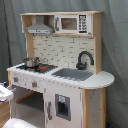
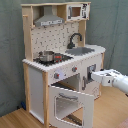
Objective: Play with the kitchen
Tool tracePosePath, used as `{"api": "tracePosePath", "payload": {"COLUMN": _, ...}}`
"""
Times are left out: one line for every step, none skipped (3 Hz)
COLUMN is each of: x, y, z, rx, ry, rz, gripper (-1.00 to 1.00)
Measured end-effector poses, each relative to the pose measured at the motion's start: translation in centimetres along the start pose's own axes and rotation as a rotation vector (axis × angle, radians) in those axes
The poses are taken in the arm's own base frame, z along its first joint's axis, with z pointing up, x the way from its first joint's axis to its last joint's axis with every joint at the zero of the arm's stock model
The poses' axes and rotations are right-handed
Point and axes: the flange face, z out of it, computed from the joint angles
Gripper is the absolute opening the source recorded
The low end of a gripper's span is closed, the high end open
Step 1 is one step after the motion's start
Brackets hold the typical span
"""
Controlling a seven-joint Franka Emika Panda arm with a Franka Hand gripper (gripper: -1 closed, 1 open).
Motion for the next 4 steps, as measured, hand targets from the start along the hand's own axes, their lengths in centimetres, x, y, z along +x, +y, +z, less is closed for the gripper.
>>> {"api": "tracePosePath", "payload": {"x": -0.5, "y": -1.1, "z": 2.0, "rx": 0.001, "ry": 0.035, "rz": -0.001, "gripper": 1.00}}
{"api": "tracePosePath", "payload": {"x": -0.9, "y": -1.5, "z": 3.7, "rx": 0.003, "ry": 0.057, "rz": 0.004, "gripper": 1.00}}
{"api": "tracePosePath", "payload": {"x": -1.1, "y": -1.7, "z": 5.5, "rx": 0.002, "ry": 0.078, "rz": 0.010, "gripper": 1.00}}
{"api": "tracePosePath", "payload": {"x": -1.1, "y": -1.8, "z": 7.2, "rx": -0.003, "ry": 0.100, "rz": 0.011, "gripper": 1.00}}
